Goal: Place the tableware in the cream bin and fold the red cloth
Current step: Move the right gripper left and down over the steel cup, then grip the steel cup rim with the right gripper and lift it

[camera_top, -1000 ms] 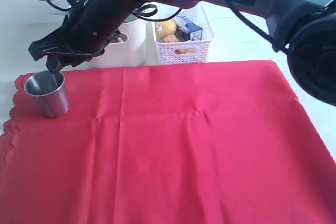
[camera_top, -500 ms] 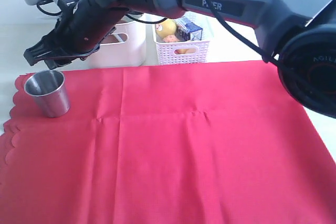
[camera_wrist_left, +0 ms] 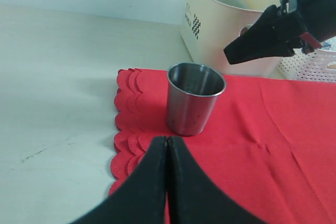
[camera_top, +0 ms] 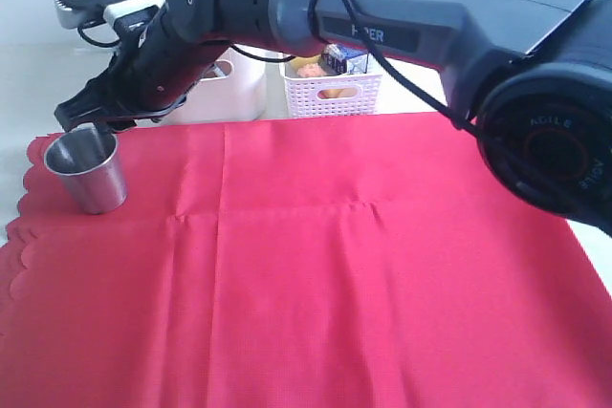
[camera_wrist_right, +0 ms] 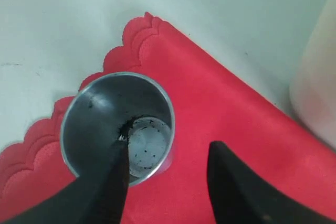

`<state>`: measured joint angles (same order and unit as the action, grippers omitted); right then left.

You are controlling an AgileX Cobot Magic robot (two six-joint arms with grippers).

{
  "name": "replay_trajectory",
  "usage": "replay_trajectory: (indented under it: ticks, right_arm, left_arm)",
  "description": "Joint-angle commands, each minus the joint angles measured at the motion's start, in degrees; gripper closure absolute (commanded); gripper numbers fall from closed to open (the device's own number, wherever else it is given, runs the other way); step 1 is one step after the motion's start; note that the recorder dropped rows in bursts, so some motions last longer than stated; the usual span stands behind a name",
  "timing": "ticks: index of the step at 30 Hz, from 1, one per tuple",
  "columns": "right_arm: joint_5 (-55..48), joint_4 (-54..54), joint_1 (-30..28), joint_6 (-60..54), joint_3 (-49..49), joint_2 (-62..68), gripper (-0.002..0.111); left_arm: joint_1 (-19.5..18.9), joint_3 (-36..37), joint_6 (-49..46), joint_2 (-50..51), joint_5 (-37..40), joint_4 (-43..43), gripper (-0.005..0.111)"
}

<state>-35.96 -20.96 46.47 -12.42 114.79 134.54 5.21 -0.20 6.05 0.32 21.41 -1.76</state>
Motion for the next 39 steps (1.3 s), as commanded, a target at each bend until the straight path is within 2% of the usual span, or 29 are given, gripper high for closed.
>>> replay_trajectory:
  ticks: [1, 14, 24, 26, 35, 39]
  right_arm:
    - [1.75, -0.04, 0.12, 0.37, 0.24, 1.11, 0.062]
    - [1.48, -1.11, 0.12, 2.19, 6.14, 6.46, 0.062]
    - [1.69, -0.98, 0.12, 2.19, 6.28, 8.80, 0.063]
    - [1.69, -0.98, 0.12, 2.19, 6.28, 9.17, 0.068]
    - [1.73, -0.86, 0.12, 1.97, 6.28, 8.45, 0.107]
    - [0.84, -0.61, 0.12, 1.58, 6.28, 6.94, 0.108]
  left_arm:
    - [-0.07, 0.20, 0.17, -0.32, -0.48, -0.42, 0.107]
    - [-0.07, 0.20, 0.17, -0.32, -0.48, -0.42, 0.107]
    - [-0.07, 0.20, 0.17, -0.32, -0.48, -0.42, 0.107]
    - [-0.07, 0.20, 0.17, -0.32, -0.48, -0.42, 0.107]
    - [-0.07, 0.20, 0.17, -0.32, -0.48, -0.42, 0.107]
    - [-0.07, 0.20, 0.17, -0.32, -0.48, -0.42, 0.107]
